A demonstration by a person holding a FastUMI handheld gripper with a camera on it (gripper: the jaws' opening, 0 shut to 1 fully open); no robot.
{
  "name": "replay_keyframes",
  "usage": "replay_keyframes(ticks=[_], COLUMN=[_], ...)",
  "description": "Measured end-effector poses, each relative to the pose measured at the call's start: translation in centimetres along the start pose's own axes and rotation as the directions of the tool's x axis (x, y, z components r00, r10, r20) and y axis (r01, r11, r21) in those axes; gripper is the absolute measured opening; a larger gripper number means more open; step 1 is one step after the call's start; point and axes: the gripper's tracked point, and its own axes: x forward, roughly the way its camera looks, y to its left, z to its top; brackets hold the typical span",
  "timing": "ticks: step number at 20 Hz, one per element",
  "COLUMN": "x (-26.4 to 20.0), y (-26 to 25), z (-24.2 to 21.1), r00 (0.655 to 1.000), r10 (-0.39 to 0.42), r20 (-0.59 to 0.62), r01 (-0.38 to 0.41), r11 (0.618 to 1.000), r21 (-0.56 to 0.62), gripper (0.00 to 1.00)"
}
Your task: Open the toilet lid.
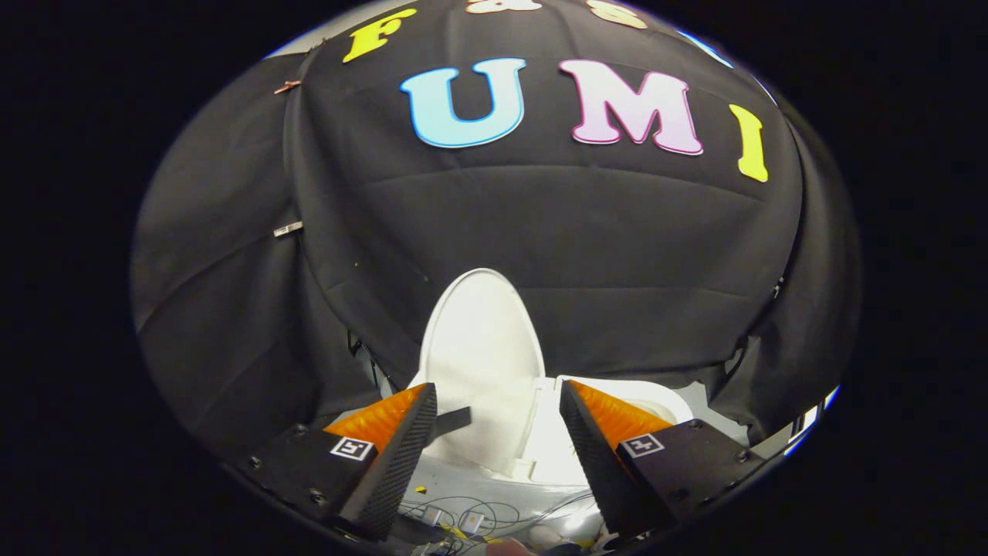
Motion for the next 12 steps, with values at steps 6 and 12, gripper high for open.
replay_keyframes(ticks=[6,12], x=[0.1,1.1], y=[-9.7,-18.2], z=[0.7,-0.3], r00=[0.999,0.989], r10=[0.005,0.036], r20=[0.033,0.145], r01=[-0.009,-0.050], r11=[0.995,0.994], r21=[0.096,0.099], gripper=[1.00,1.00])
